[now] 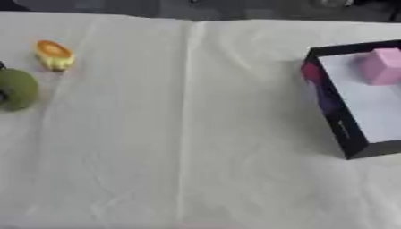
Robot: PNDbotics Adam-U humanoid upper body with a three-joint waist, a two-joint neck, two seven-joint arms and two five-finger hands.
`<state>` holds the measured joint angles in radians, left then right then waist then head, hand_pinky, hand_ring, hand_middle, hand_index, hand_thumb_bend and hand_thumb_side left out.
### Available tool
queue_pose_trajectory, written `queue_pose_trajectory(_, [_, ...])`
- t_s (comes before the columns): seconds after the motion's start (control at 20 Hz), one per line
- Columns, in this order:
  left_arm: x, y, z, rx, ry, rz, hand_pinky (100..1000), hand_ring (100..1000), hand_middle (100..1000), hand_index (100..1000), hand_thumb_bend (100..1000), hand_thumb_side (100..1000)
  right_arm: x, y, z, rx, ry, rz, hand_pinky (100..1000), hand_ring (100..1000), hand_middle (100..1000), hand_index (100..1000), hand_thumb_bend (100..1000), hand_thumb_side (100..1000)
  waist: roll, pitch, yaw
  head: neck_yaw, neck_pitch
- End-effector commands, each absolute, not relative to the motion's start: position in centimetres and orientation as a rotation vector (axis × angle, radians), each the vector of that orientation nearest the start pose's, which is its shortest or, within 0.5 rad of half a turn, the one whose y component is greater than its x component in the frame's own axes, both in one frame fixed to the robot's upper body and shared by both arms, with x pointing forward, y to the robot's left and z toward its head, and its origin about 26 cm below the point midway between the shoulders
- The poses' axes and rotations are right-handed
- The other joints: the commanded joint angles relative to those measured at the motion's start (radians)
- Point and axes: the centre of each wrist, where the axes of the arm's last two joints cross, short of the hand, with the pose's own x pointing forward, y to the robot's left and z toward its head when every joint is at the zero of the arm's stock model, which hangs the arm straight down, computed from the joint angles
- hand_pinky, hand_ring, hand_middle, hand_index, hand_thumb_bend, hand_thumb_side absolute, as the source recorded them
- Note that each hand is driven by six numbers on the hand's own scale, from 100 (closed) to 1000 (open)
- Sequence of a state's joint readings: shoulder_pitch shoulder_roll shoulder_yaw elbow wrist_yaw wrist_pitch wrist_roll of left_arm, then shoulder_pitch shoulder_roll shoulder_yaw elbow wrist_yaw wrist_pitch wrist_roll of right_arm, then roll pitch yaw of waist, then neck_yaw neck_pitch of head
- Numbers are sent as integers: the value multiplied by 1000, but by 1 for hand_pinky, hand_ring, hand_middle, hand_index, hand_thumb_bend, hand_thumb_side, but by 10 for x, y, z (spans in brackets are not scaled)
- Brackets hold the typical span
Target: Pick up the objects with one hand, pass them to the other hand, and then place them into the box on the other side of the table.
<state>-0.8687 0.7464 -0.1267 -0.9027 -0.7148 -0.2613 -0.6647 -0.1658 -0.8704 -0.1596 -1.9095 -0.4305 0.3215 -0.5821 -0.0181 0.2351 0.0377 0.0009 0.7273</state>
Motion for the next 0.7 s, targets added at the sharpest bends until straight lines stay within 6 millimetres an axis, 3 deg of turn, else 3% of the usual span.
queue_pose_trajectory(0.05, [435,423,256,833,-1136,-1457,721,701,549,536,100,151,280,-388,257,-793,-1866,-122,708,795,839,880,170,242,6,-32,1,-4,-5])
queue_pose_trajectory(0.4, [429,420,269,834,-1233,-1394,696,658,504,488,100,157,280,-389,257,-795,-1866,-122,709,795,839,881,167,242,5,-36,2,-9,-2])
queue_pose_trajectory(0.7, [422,410,280,761,-1362,-1338,678,629,469,476,100,232,279,-387,263,-796,-1884,-113,710,797,841,881,160,234,1,-37,6,-22,3])
